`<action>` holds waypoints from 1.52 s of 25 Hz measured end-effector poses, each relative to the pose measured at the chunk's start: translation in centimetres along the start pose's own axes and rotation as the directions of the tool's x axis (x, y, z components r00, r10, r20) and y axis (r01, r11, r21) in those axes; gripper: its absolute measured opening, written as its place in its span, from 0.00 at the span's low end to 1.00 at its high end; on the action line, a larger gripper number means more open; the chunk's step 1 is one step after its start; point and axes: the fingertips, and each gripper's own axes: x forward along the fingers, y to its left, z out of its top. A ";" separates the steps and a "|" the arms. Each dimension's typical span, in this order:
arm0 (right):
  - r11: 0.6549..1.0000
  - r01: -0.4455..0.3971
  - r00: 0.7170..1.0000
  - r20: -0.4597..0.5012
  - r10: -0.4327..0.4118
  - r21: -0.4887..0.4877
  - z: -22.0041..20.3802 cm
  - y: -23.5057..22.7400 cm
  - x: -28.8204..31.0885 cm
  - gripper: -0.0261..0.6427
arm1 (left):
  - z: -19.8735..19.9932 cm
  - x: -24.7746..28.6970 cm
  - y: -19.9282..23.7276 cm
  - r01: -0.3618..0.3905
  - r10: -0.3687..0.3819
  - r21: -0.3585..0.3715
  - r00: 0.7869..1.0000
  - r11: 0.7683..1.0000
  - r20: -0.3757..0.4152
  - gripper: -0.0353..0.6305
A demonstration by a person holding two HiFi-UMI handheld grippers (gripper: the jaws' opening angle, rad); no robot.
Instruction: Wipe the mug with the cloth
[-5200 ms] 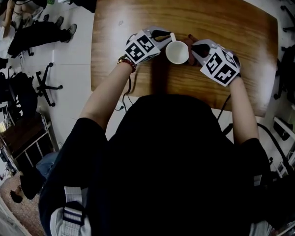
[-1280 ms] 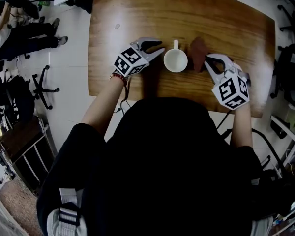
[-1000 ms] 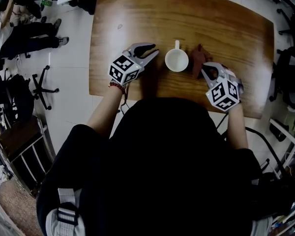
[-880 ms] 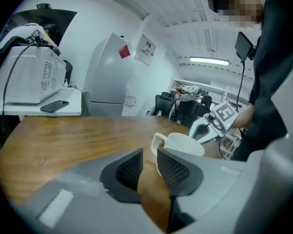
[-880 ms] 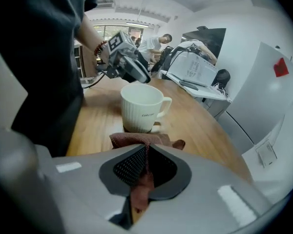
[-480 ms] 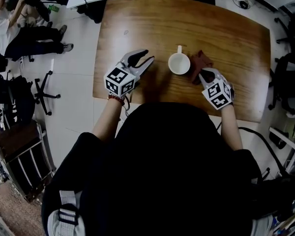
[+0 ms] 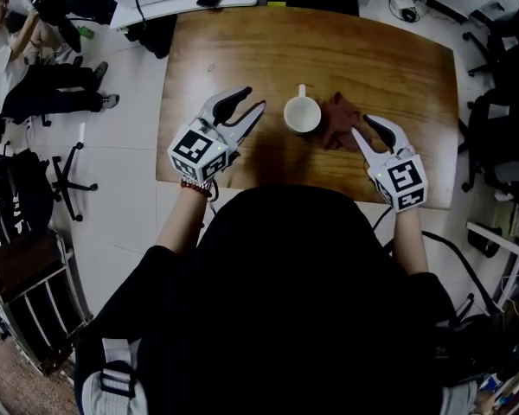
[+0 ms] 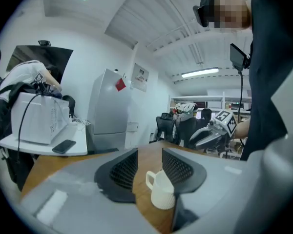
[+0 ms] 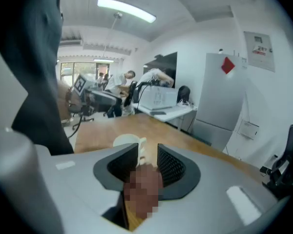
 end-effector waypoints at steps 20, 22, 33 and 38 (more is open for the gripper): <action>0.978 0.204 0.905 0.389 -0.176 -0.032 15.1 5.6 -1.2 0.21 | 11.4 -3.3 -6.3 -0.059 0.001 0.198 0.961 0.978 0.277 0.06; 0.980 0.196 0.918 0.360 -0.167 -0.043 14.3 5.6 -1.2 0.21 | 10.9 -3.1 -6.5 -0.062 0.009 0.190 0.964 0.980 0.267 0.06; 0.976 0.217 0.928 0.315 -0.197 -0.029 12.2 3.9 -2.0 0.17 | 10.3 -1.9 -6.2 -0.056 0.014 0.158 0.967 0.986 0.255 0.09; 0.972 0.233 0.923 0.312 -0.224 0.008 12.1 3.3 -2.2 0.15 | 10.1 -1.7 -6.5 -0.050 0.010 0.160 0.970 0.986 0.244 0.10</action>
